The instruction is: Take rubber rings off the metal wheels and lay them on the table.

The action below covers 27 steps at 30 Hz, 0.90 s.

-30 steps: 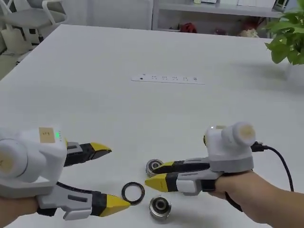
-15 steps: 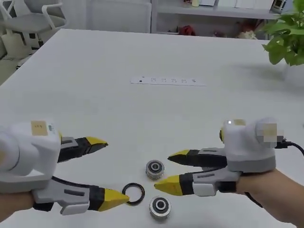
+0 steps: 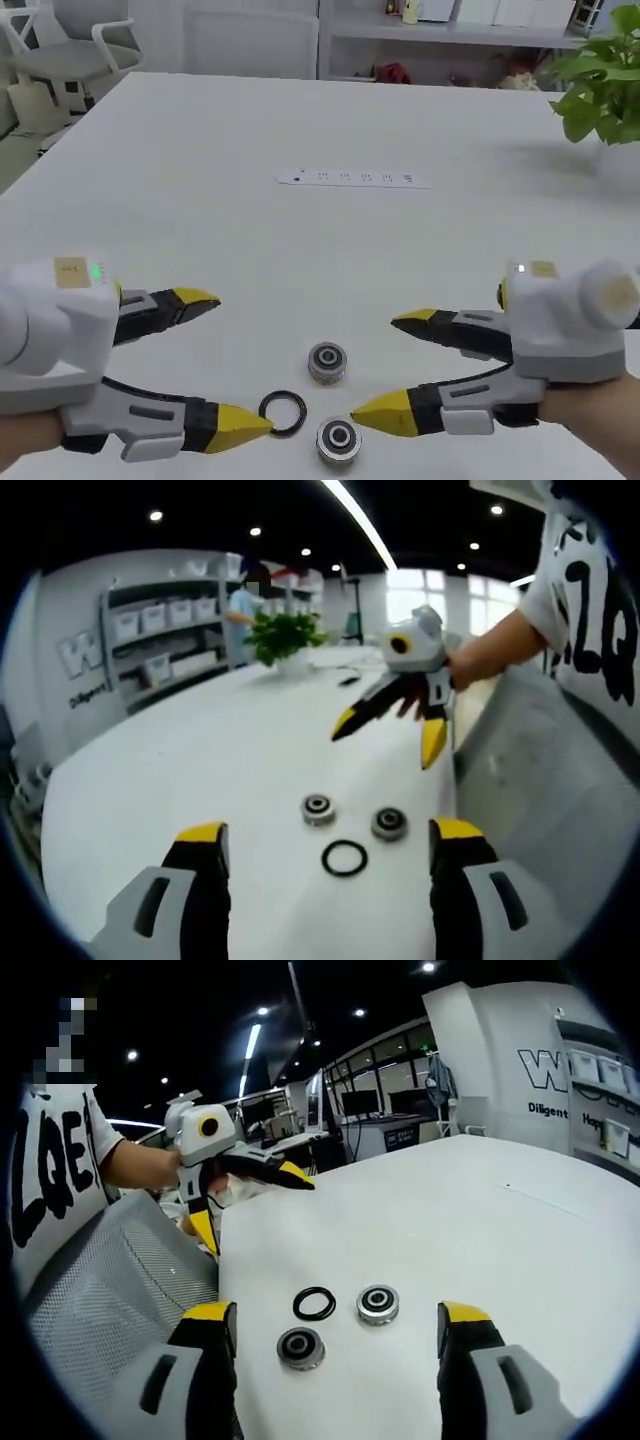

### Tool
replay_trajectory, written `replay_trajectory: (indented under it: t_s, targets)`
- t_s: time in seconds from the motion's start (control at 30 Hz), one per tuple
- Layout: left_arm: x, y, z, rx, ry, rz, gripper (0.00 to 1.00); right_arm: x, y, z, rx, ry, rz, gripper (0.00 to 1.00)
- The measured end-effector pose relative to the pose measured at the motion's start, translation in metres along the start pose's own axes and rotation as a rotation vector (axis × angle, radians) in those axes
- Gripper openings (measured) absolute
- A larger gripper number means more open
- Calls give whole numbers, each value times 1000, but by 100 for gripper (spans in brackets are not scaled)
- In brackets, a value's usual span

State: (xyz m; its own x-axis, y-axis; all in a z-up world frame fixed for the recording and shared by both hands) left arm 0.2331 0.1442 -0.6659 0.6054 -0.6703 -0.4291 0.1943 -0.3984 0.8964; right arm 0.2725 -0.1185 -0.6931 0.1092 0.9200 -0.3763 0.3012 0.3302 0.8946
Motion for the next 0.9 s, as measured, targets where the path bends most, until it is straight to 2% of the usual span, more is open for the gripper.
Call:
replay_trajectory:
  t_s: [0.13,0.3,0.6,0.77,0.9]
  targets:
    - [-3,0,1,-8,4,-1,86,-7,-4,-2,-41,-19,-34,82]
    - [-6,0,3,1,4,-11,87,-16,-4,-5,-67,-34,-47,83]
    - [-11,0,6,-17,10,-12,88,-28,-10,-10,-79,-59,-59,88]
    - [-15,-4,10,-5,13,-33,88,-34,-14,-13,-72,-65,-58,88]
    - [-18,-9,13,-38,22,-39,87,-37,-17,-14,-60,-72,-57,88]
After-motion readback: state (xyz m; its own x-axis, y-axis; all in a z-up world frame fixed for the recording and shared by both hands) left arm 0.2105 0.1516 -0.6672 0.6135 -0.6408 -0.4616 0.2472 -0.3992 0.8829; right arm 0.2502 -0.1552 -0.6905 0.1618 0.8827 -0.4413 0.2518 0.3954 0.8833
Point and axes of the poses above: the centre of the closed fingertips' face, and the gripper's own axes: x roughly forward along the fingers, z roughly to its right, y roughly out of its top, the point moved 10 cm from there along -x, roughly backward along the fingers, and after that the axes turned 9 degrees about y, right-handed, at the moved point
